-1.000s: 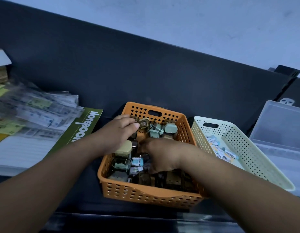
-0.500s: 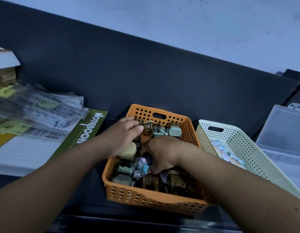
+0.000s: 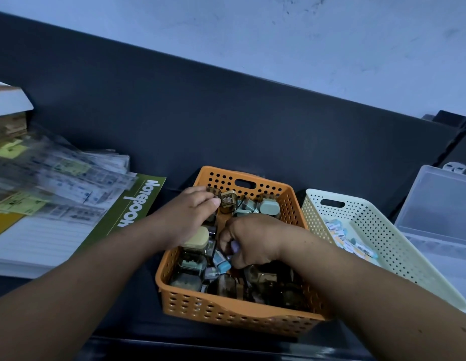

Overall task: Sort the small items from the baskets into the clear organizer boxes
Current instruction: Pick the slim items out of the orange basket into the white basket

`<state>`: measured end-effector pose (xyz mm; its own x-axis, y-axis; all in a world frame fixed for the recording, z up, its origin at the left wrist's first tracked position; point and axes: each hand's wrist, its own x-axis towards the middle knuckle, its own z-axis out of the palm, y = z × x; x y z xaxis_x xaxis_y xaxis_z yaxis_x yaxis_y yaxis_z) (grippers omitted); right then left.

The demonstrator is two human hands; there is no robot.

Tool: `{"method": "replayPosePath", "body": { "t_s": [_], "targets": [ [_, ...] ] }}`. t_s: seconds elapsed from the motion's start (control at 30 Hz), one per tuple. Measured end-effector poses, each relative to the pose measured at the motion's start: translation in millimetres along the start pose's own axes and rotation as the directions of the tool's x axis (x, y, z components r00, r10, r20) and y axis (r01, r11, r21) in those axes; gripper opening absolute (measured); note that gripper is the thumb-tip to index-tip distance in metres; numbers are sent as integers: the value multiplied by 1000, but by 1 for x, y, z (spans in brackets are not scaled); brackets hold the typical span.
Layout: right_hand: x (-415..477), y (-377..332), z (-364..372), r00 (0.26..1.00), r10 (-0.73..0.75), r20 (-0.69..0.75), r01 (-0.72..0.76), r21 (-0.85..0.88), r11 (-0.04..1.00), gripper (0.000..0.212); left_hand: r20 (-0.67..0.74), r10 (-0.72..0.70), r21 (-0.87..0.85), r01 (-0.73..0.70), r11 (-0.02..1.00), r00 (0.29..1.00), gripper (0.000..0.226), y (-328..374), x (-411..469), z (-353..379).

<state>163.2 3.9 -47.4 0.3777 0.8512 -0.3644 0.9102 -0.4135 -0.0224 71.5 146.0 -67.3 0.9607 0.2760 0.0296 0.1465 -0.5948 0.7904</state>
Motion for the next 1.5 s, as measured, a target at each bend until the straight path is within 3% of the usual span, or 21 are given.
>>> {"method": "replayPosePath", "body": {
  "t_s": [0.27, 0.43, 0.57, 0.7, 0.8, 0.87, 0.97, 1.1, 1.2, 1.3, 1.37, 1.43, 1.5],
  "targets": [
    [3, 0, 5, 1000, -14, -7, 14, -41, 999, 25, 1, -12, 8, 12, 1000, 1000, 52, 0, 0, 0],
    [-5, 13, 1, 997, -2, -80, 20, 234, 972, 23, -5, -15, 24, 16, 1000, 1000, 52, -1, 1, 1],
    [-16, 27, -2, 981, 65, -184, 51, 564, 825, 17, -12, -16, 47, 17, 999, 1000, 51, 0, 2, 1],
    [-36, 36, -9, 956, 123, -266, 126, 751, 648, 9, -15, -25, 43, 26, 999, 1000, 50, -2, 2, 0],
    [-58, 46, -17, 896, 249, -369, 208, 842, 497, 10, -25, -23, 10, 23, 1000, 999, 49, -2, 2, 0],
    [-75, 60, -23, 816, 376, -438, 252, 857, 450, 14, -26, -13, 26, 14, 1000, 1000, 47, -1, 2, 0],
    [-101, 87, -24, 683, 553, -477, 206, 852, 482, 12, -25, -3, 53, 4, 999, 1000, 46, 1, 2, 1],
    [-121, 119, -5, 591, 698, -403, -95, 825, 557, 8, -24, 1, 49, 0, 999, 1000, 46, 4, 2, 1],
    [-122, 128, 10, 619, 720, -314, -367, 694, 619, 15, -20, 0, 56, 1, 998, 1000, 46, 4, 1, 1],
    [-116, 120, 8, 647, 689, -326, -568, 397, 721, 38, -20, 0, 55, 1, 998, 1000, 47, 5, 0, 1],
    [-110, 102, -1, 649, 627, -432, -524, 344, 779, 39, -19, 2, 59, -1, 998, 1000, 47, 5, -1, 0],
    [-102, 74, -12, 684, 511, -520, -347, 385, 856, 31, -19, 0, 57, 1, 998, 1000, 47, 5, -1, -1],
    [-95, 38, -21, 789, 366, -493, -100, 485, 869, 21, -17, -2, 48, 3, 999, 1000, 47, 4, 0, -1]
  ]
}}
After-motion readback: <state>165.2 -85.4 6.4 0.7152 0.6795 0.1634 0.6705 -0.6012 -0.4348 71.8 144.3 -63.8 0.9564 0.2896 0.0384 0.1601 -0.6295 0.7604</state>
